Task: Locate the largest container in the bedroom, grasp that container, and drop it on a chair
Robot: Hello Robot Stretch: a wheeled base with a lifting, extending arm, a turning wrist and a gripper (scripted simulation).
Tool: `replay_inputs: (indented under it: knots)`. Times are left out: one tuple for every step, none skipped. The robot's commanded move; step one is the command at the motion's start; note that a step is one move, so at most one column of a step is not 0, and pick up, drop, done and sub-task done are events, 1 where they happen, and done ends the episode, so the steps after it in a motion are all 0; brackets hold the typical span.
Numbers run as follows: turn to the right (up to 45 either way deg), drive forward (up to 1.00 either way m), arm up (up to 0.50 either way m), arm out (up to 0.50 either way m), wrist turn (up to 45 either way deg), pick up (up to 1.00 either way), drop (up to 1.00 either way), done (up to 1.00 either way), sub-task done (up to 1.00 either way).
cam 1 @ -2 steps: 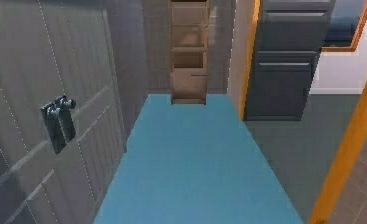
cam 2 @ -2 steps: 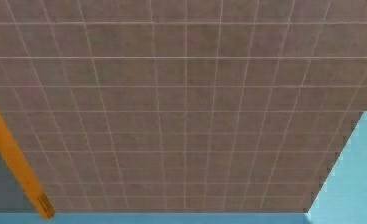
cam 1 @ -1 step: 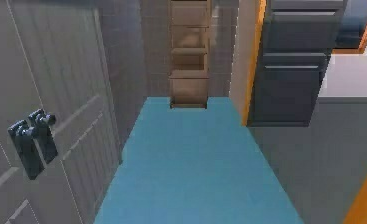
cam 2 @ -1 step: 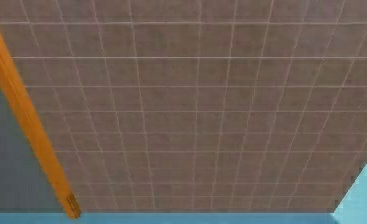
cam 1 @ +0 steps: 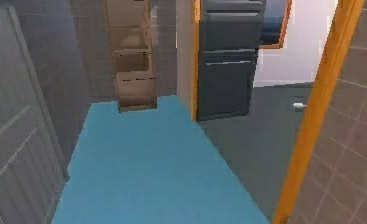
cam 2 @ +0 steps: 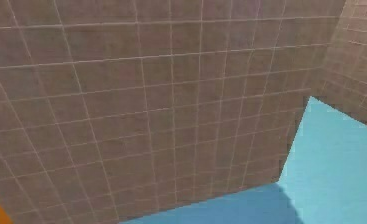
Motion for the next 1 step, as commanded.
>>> replay_inputs:
  knots:
    - [0.0,1.00,0.00,0.00,0.0,0.00,0.00,0.00,0.00]
